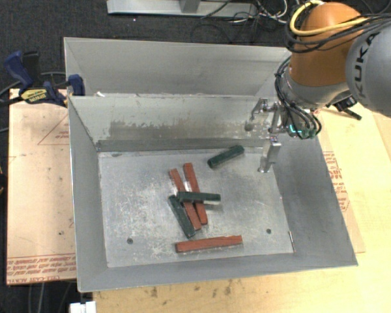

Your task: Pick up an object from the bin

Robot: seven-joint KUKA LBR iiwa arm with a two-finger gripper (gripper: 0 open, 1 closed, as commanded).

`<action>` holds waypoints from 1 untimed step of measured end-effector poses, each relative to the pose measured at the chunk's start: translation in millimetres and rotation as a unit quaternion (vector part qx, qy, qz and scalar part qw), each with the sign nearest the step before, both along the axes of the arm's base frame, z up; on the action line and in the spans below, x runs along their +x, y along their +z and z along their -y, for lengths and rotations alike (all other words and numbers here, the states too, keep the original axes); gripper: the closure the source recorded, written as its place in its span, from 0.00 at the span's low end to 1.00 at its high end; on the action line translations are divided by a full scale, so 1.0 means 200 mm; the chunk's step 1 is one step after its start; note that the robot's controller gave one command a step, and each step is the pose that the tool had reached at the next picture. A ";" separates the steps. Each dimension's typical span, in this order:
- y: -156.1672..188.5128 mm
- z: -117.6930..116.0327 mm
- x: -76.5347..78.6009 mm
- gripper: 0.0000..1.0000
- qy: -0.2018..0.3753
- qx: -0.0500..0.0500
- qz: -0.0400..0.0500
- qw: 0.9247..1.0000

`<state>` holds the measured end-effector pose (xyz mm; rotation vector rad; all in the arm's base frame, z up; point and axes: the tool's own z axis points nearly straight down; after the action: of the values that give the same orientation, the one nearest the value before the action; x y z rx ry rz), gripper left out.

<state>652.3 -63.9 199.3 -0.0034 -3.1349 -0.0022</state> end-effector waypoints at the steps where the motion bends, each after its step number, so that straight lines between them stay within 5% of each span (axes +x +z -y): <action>1: 0.03 0.00 0.01 0.00 0.001 0.000 0.004 1.000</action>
Offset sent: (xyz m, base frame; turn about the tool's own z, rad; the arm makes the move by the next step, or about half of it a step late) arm -0.0408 0.0316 -0.1145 -0.0096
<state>653.9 -63.8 204.6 -0.0018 -3.1435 -0.0008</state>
